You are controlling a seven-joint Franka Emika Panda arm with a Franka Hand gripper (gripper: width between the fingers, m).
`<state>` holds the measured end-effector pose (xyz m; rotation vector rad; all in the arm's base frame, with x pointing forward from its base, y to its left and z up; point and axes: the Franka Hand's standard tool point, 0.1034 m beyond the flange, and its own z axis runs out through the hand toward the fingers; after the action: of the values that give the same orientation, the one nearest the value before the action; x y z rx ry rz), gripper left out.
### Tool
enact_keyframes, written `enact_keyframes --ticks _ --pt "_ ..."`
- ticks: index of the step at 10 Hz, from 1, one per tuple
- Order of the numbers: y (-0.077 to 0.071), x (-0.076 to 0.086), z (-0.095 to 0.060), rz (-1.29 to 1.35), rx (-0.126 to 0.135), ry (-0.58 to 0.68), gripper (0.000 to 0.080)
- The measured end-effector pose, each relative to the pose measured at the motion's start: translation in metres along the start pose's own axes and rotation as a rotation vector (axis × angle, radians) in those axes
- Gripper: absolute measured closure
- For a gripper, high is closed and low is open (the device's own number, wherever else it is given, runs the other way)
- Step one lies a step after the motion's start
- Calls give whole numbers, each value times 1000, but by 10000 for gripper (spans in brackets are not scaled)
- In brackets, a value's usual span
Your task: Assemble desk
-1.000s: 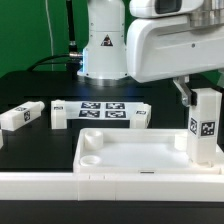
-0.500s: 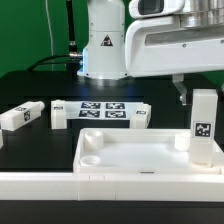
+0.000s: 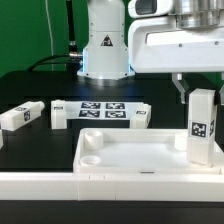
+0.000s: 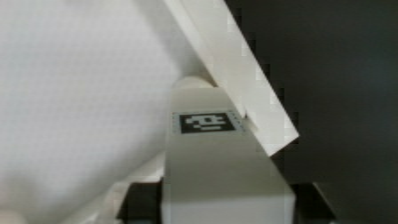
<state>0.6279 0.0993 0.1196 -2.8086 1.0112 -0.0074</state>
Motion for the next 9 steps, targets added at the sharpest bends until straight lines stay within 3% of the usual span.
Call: enact_keyframes --ticks 2,5,8,9 --pt "2 -6 1 245 35 -4 500" --pt "-4 -13 2 552 64 -35 500" --pt "-5 -14 3 583 69 -43 500" --pt "-5 -14 2 538 69 -42 280"
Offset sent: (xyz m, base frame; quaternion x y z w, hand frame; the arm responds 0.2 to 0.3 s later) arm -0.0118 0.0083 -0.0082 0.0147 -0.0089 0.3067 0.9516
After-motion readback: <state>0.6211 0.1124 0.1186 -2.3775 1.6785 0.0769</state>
